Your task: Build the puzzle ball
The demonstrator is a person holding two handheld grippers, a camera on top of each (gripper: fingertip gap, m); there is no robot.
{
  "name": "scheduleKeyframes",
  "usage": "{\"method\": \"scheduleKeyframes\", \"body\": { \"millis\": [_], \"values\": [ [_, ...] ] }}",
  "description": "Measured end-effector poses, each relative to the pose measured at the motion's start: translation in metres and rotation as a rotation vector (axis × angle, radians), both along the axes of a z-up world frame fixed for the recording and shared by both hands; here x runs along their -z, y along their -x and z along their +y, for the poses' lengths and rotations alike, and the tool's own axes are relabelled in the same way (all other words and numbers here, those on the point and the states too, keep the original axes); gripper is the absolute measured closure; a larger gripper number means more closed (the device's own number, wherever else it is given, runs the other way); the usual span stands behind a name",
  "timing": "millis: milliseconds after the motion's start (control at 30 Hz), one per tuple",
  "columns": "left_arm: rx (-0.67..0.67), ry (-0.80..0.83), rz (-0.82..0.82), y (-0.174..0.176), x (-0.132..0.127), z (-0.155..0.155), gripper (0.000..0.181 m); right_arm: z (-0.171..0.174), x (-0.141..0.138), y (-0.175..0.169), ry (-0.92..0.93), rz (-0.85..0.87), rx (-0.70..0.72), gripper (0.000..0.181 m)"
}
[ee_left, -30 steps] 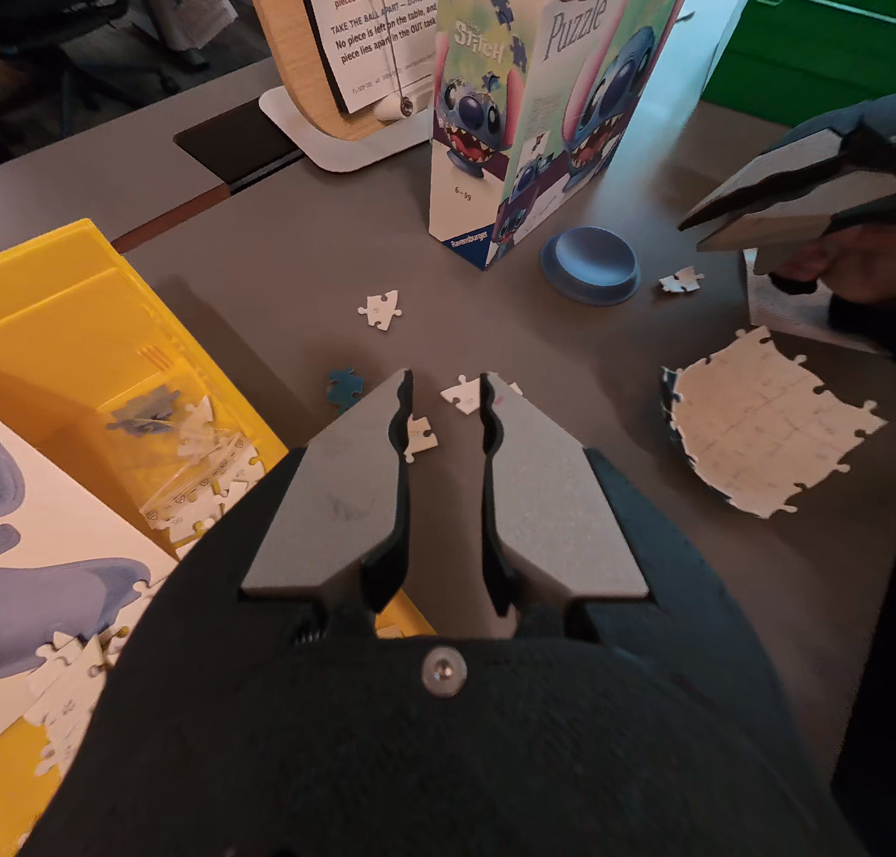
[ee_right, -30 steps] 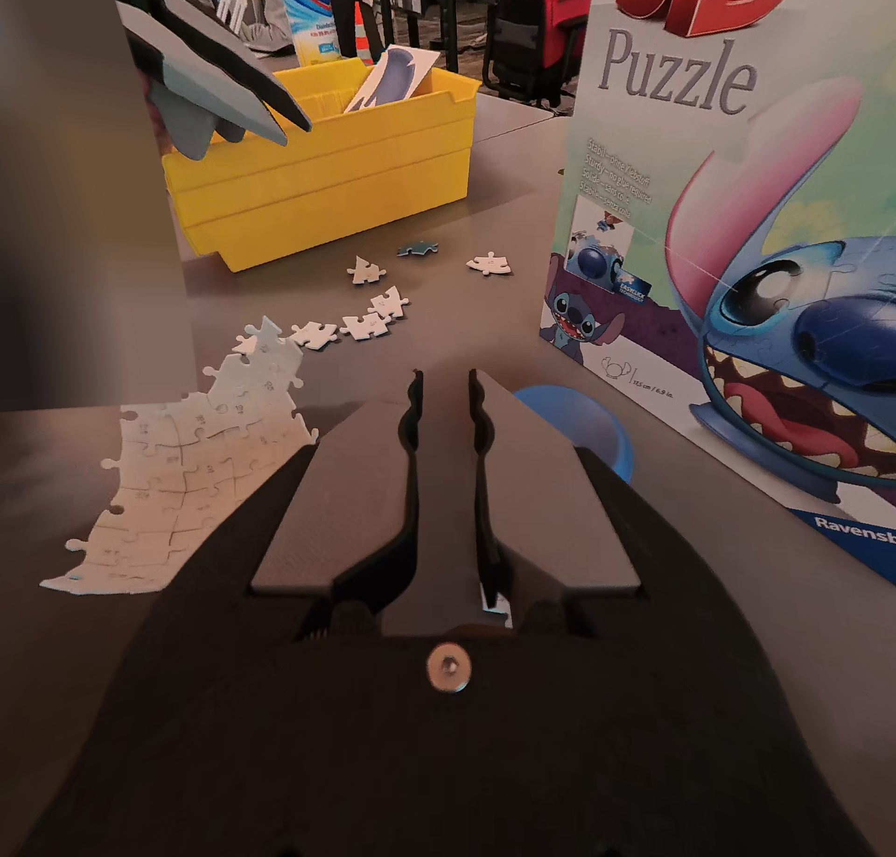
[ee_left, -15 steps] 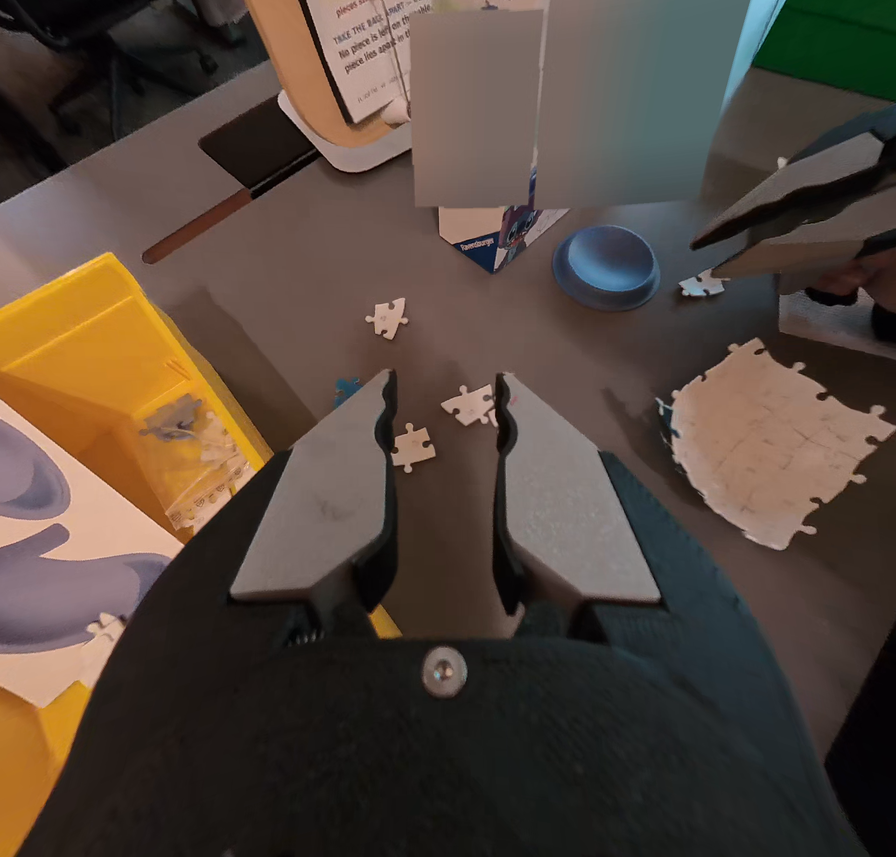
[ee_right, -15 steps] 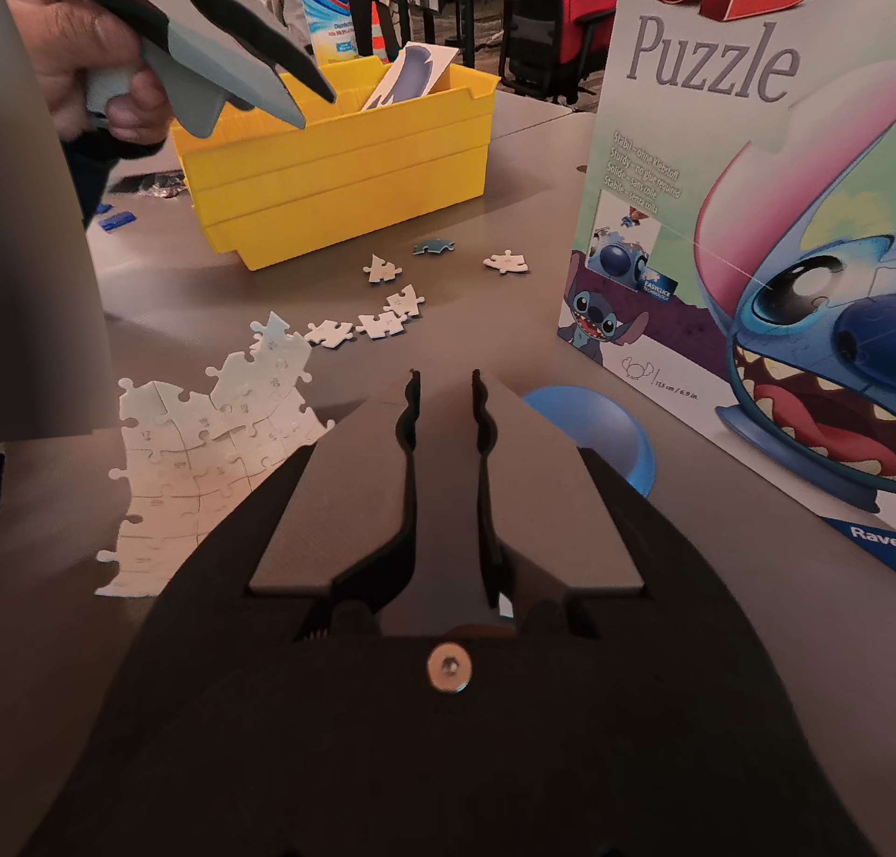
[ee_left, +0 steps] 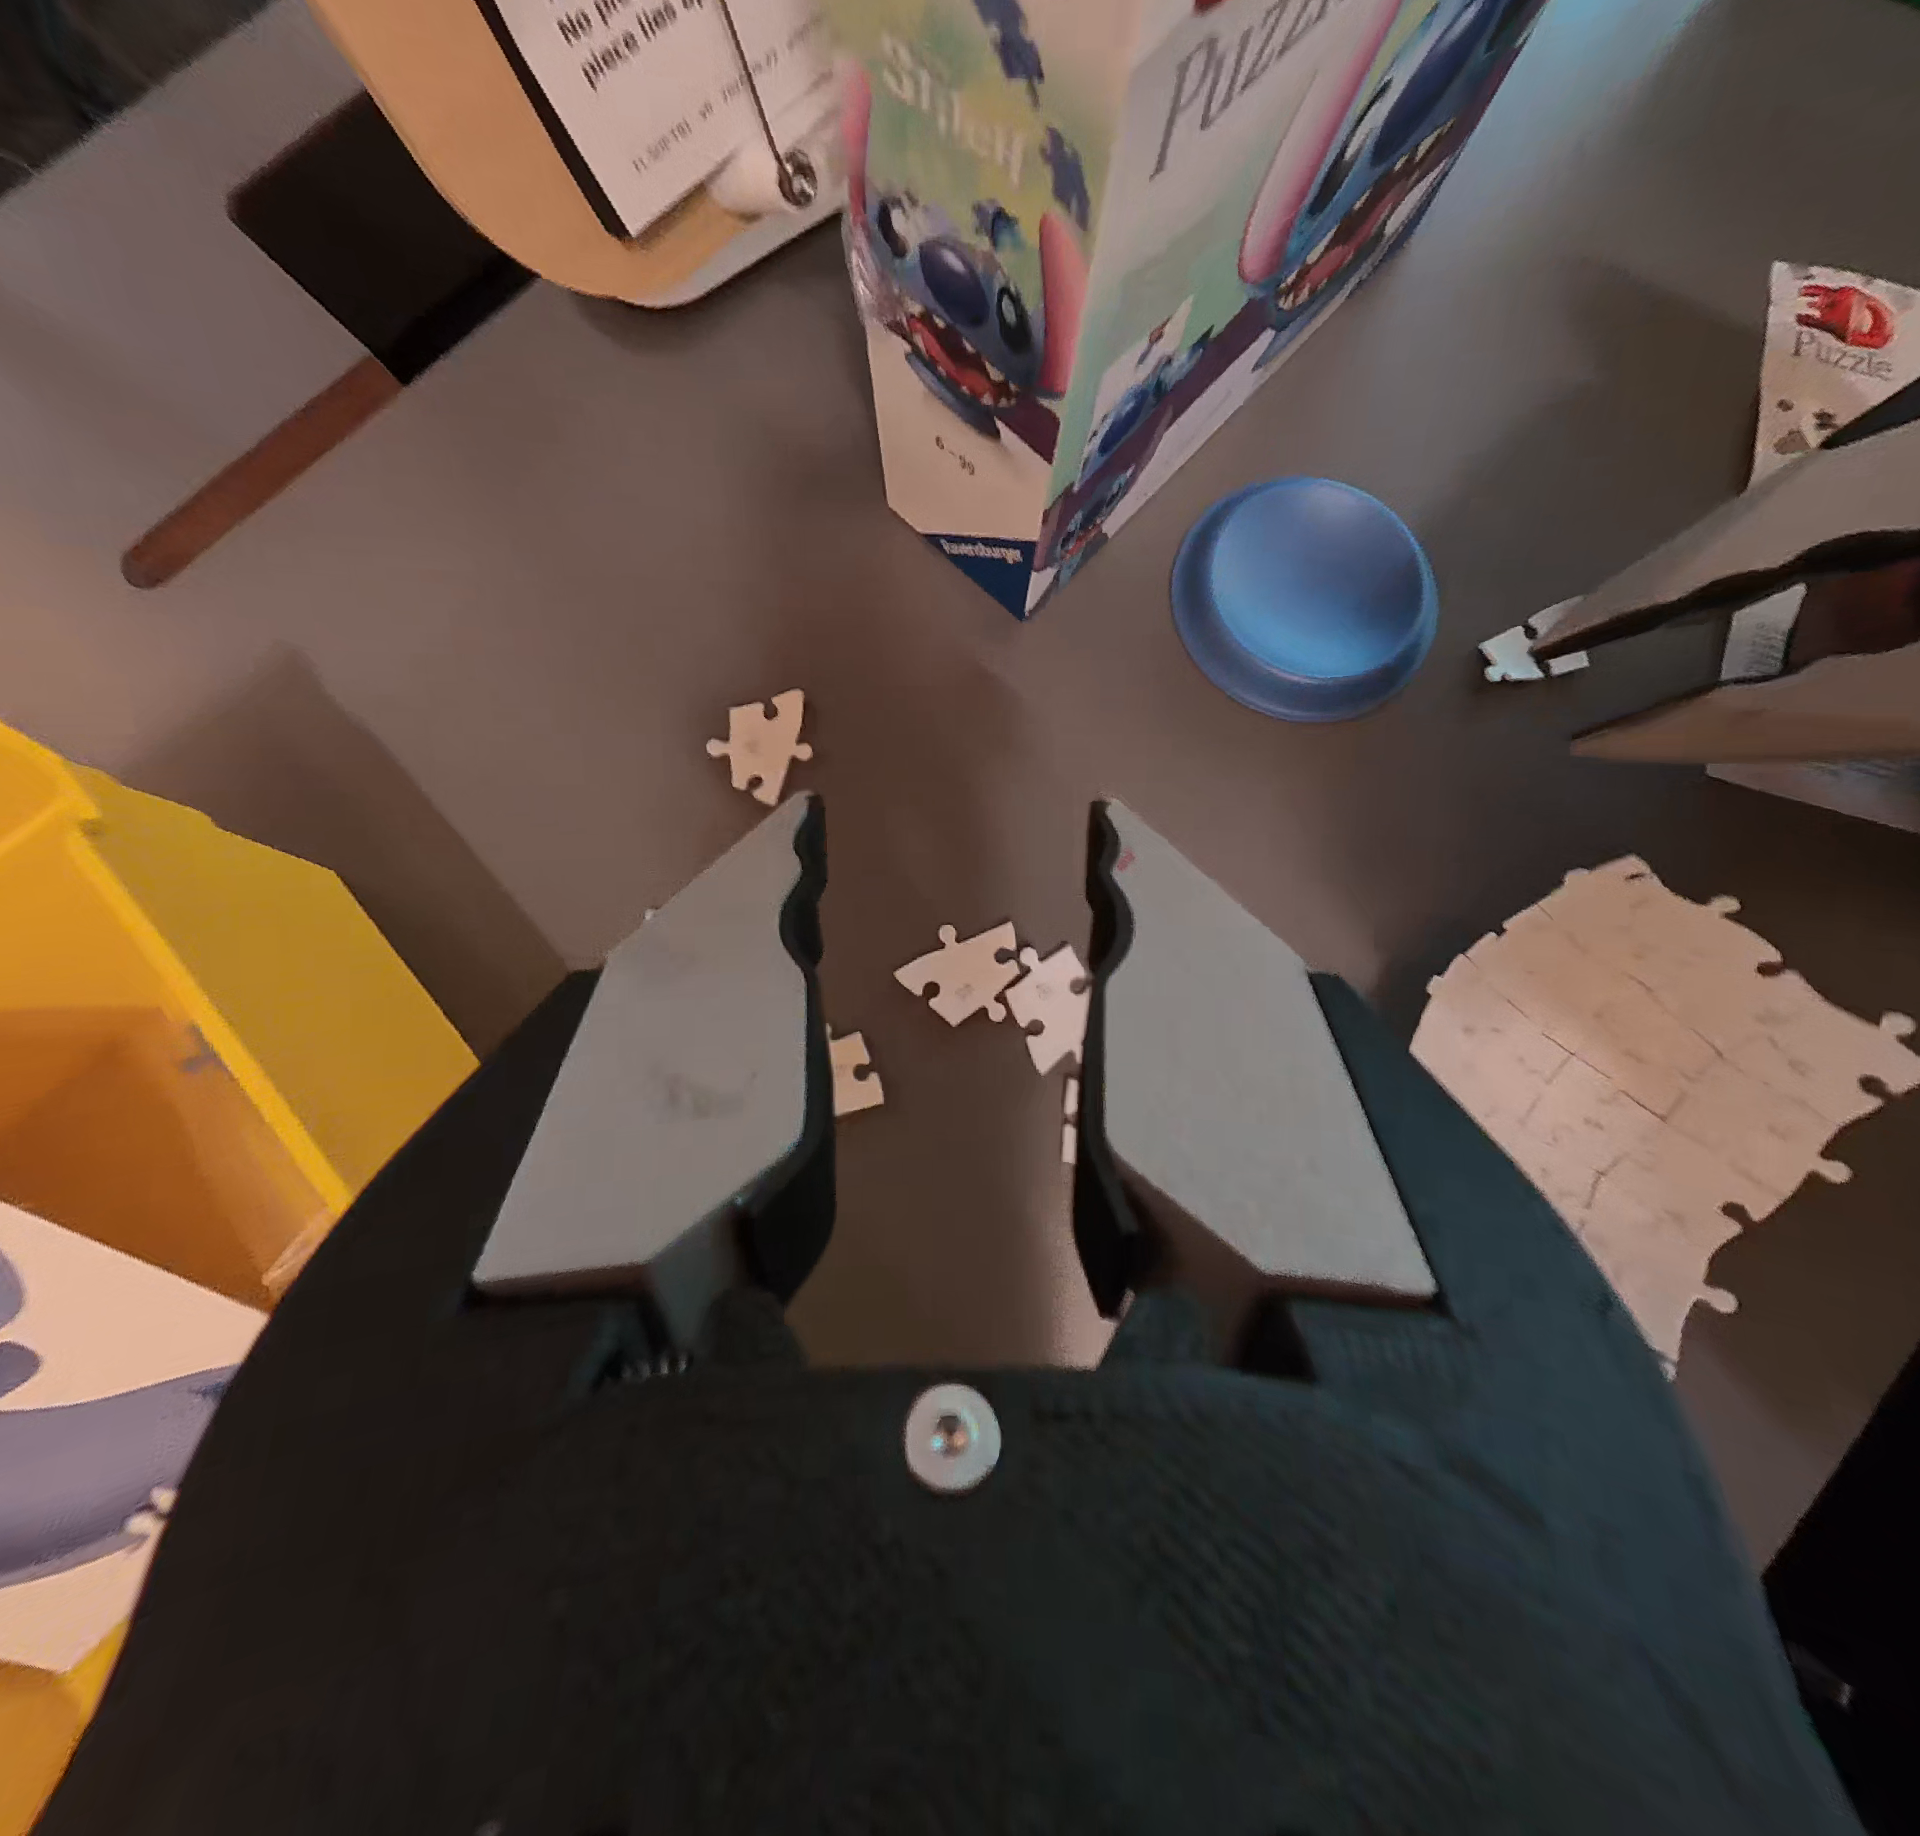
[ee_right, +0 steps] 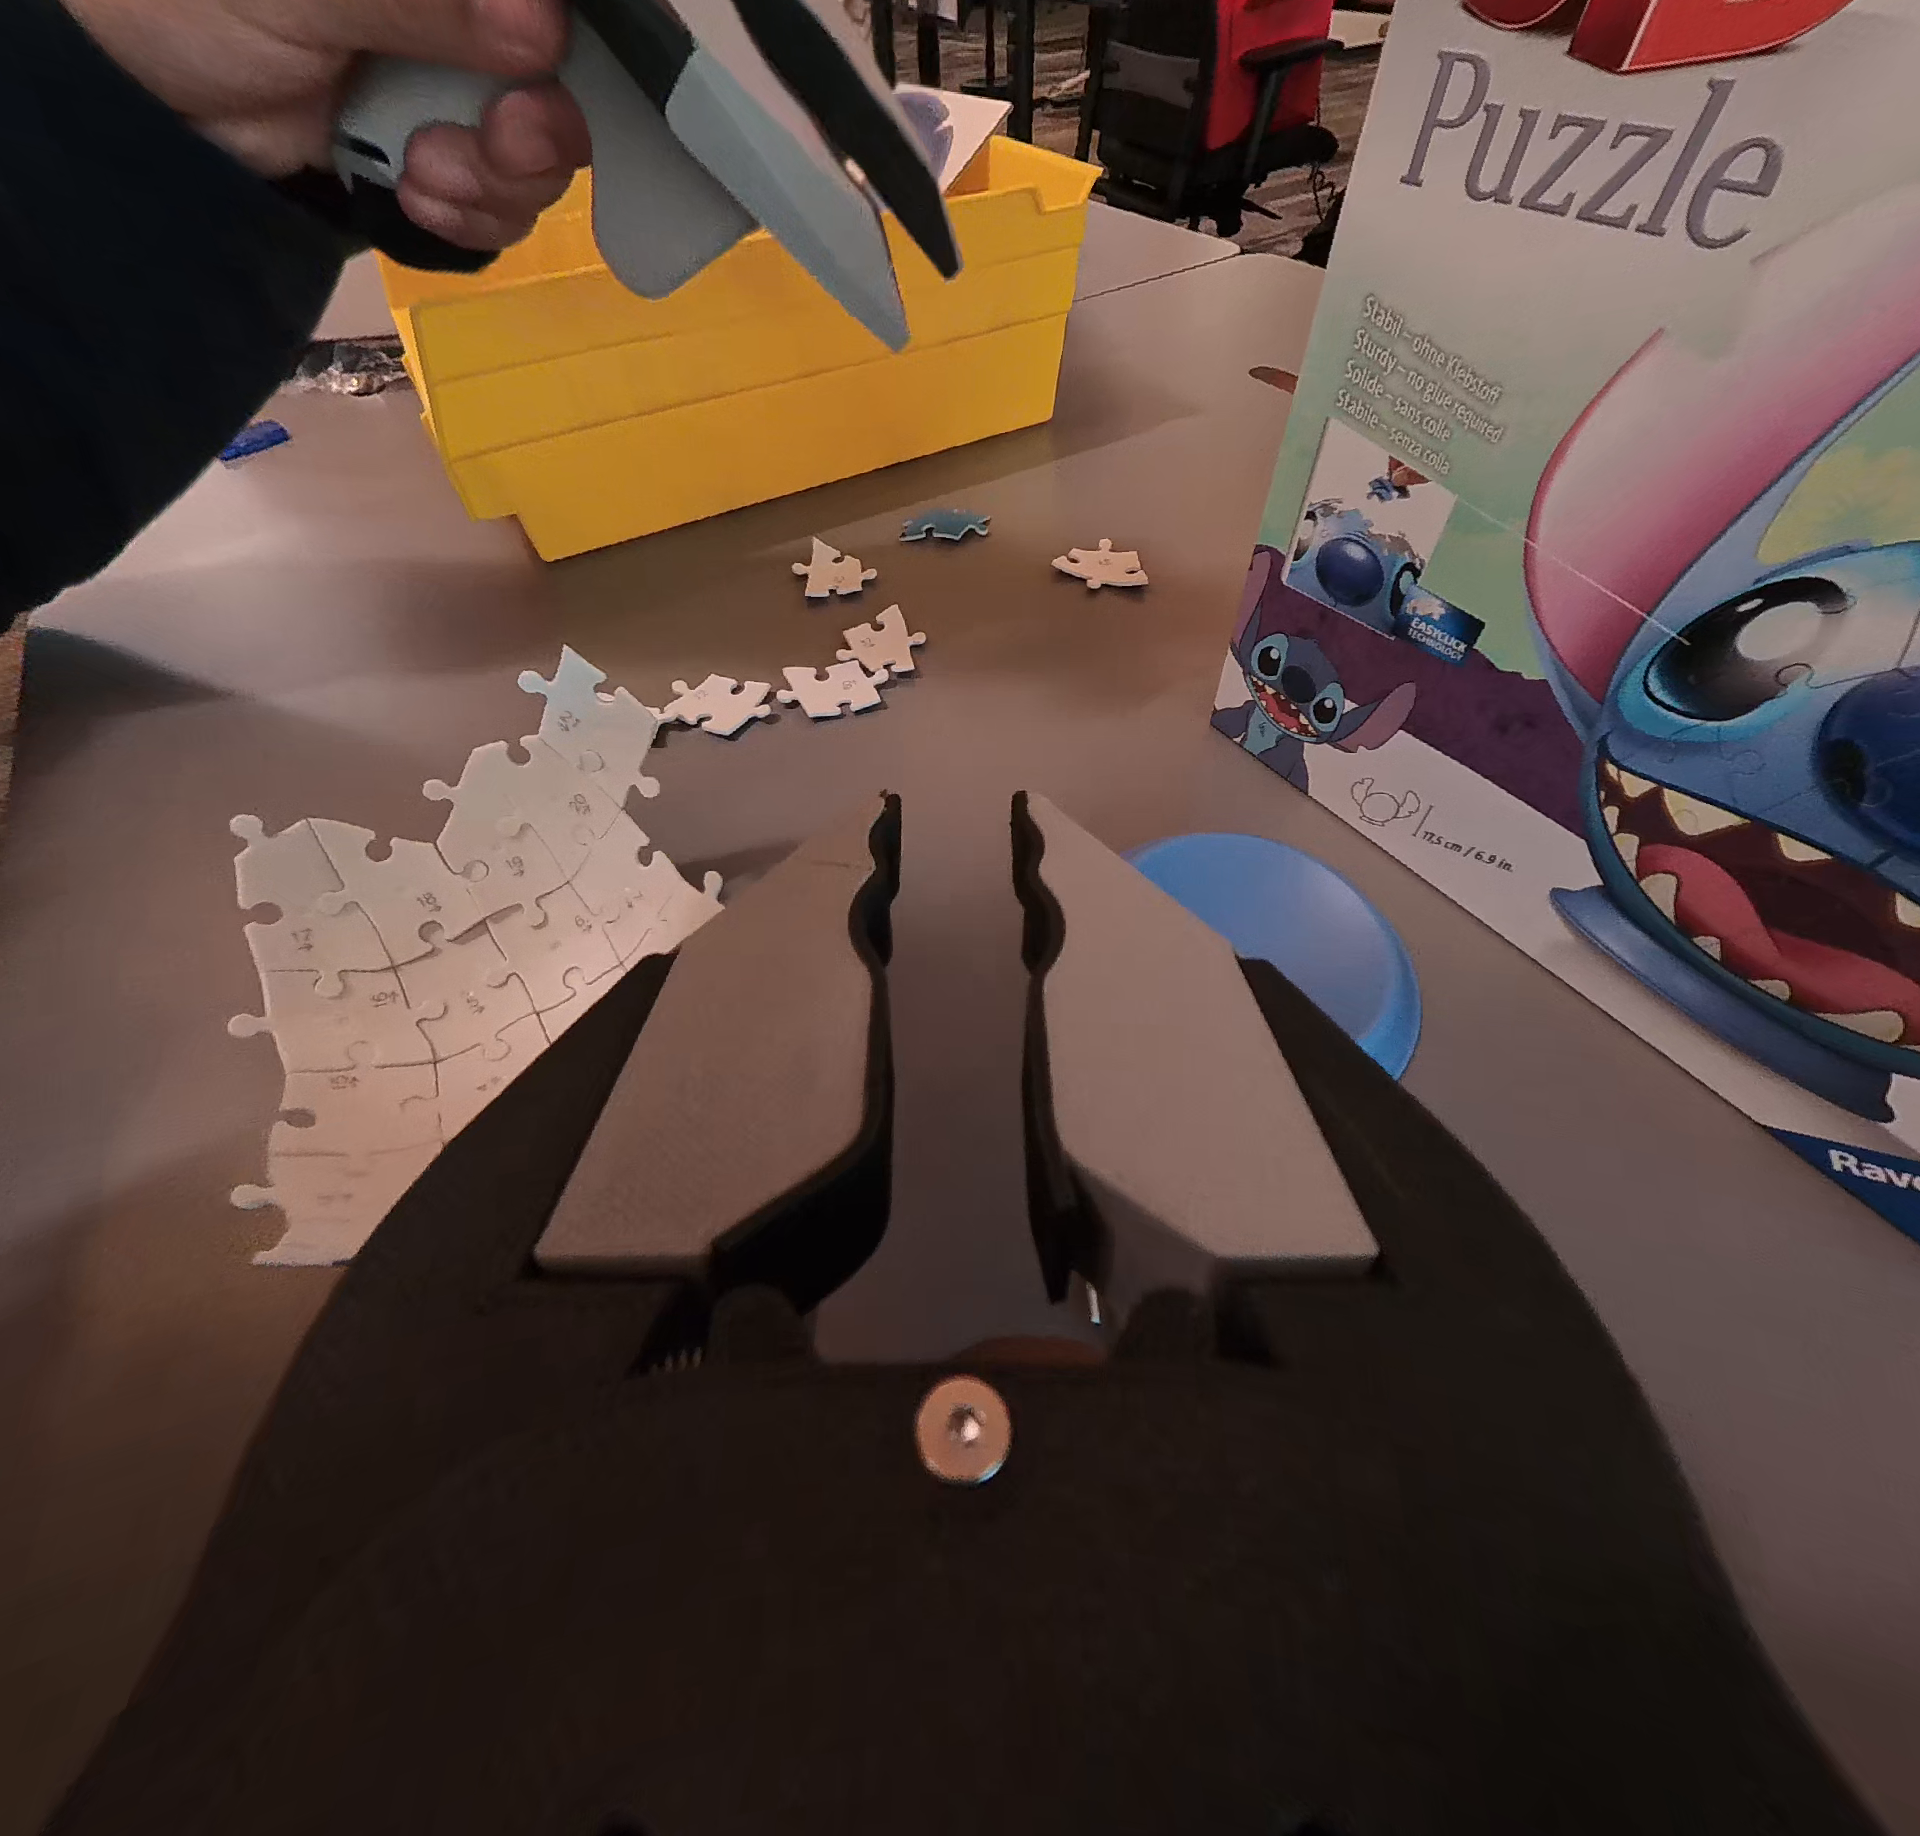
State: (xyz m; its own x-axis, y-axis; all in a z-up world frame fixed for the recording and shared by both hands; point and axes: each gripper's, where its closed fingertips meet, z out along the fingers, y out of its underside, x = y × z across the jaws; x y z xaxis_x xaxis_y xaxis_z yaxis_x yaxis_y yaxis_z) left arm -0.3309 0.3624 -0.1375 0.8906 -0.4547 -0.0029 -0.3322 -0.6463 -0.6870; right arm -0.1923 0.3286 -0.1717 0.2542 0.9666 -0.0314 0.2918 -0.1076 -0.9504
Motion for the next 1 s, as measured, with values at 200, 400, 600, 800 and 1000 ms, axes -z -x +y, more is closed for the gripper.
{"method": "scheduleKeyframes", "body": {
  "millis": [200,400,600,800,1000],
  "values": [
    [-0.012,0.037,-0.024,0.000,0.017,0.006,0.134,0.000,-0.002,0.001,0.000,0.010,-0.001,0.164],
    [-0.034,0.108,-0.019,0.005,0.044,0.020,0.133,0.002,0.000,-0.001,0.002,0.007,0.009,0.164],
    [-0.089,0.212,0.089,0.027,0.082,0.026,0.123,0.002,-0.003,0.000,-0.009,0.018,0.012,0.164],
    [-0.128,0.194,0.150,0.041,0.084,0.033,0.124,0.001,-0.006,-0.001,-0.011,0.026,0.008,0.165],
    [-0.151,0.203,0.200,0.061,0.087,0.026,0.124,-0.001,-0.007,-0.001,-0.014,0.030,0.003,0.164]
  ]
}}
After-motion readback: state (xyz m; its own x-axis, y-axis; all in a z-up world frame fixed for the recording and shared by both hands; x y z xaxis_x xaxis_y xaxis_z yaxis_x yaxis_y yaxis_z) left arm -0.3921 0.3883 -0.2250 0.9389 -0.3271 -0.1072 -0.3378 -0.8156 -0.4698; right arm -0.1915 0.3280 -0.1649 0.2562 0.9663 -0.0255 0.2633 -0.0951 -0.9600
